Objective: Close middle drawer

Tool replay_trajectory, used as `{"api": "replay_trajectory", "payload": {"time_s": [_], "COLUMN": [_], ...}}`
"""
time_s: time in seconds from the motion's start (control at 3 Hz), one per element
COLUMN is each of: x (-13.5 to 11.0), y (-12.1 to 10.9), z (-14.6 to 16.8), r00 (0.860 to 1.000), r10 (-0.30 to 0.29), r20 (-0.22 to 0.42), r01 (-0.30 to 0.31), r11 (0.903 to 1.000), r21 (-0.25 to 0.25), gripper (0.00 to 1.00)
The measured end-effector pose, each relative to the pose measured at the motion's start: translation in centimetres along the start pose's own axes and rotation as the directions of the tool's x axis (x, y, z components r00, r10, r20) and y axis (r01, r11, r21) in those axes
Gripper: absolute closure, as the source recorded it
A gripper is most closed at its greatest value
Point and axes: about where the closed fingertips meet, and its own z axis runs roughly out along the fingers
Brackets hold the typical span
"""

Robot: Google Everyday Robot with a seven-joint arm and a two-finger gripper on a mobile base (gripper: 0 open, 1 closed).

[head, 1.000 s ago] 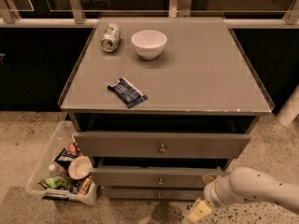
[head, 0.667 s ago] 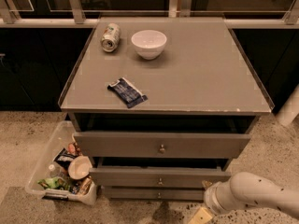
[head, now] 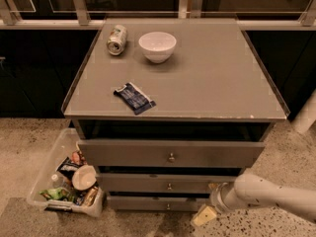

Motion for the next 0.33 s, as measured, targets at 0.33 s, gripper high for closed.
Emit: {"api": "replay_trajectory", "payload": {"time_s": [0.33], "x": [0.00], "y": [0.00], "z": [0.00], "r00": [1.000], "r10": [0.000], "r20": [0.000], "r01": [0.000], "r11": [1.0000], "r21": [0.000], "gripper": [0.00]}}
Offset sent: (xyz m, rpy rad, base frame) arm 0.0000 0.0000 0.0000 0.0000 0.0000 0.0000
